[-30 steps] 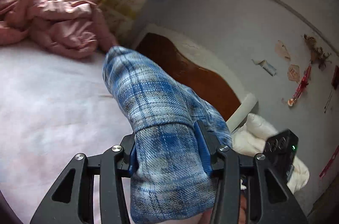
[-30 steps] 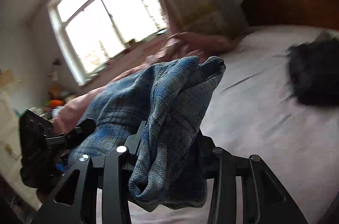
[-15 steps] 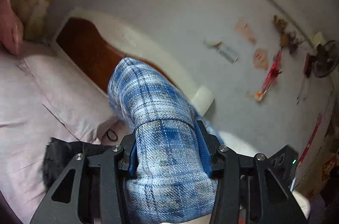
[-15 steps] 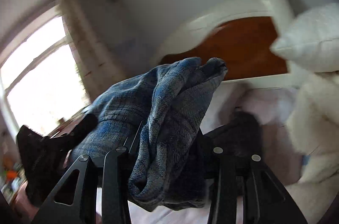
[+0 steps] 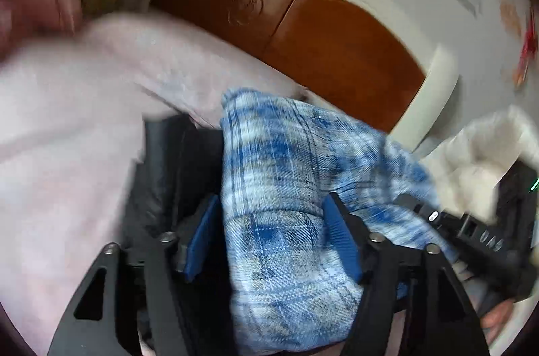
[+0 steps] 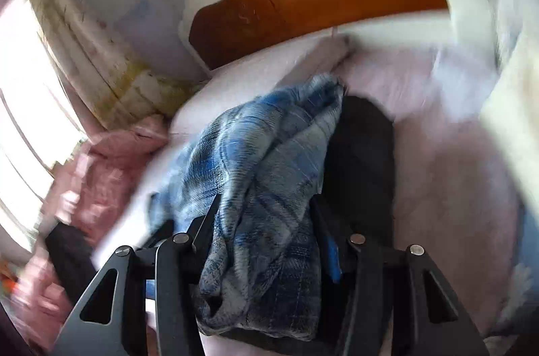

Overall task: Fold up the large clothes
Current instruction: 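Lower the shirt onto the black folded garment and open both grippers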

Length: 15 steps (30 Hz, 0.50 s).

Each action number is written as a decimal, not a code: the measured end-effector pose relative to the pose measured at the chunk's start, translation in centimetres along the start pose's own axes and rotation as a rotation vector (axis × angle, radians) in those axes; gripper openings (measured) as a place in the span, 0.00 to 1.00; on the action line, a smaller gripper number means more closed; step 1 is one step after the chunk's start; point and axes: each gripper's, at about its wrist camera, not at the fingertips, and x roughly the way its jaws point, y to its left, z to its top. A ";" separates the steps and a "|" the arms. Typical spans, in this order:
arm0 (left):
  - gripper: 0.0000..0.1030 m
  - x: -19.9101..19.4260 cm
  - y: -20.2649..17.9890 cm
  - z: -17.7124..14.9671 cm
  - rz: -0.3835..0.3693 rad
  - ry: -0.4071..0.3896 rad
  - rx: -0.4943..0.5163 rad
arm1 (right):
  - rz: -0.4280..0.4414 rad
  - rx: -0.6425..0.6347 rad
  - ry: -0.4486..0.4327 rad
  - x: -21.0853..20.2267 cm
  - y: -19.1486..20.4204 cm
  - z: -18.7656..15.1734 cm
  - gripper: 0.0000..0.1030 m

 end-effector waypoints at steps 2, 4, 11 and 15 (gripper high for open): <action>0.64 -3.0 -1.2 -0.7 0.060 -0.116 0.105 | -0.054 -0.026 -0.047 -1.1 0.9 -0.2 0.56; 0.77 -7.6 -2.0 -1.8 0.101 -0.242 0.204 | -0.130 -0.061 -0.148 -2.9 2.2 -0.3 0.65; 1.00 -24.5 -1.3 -2.7 0.214 -0.429 0.339 | -0.066 -0.072 -0.344 -13.9 5.9 -3.5 0.78; 1.00 -31.5 -0.8 -3.2 0.287 -0.505 0.319 | 0.105 -0.135 -0.358 -20.3 9.9 -7.2 0.78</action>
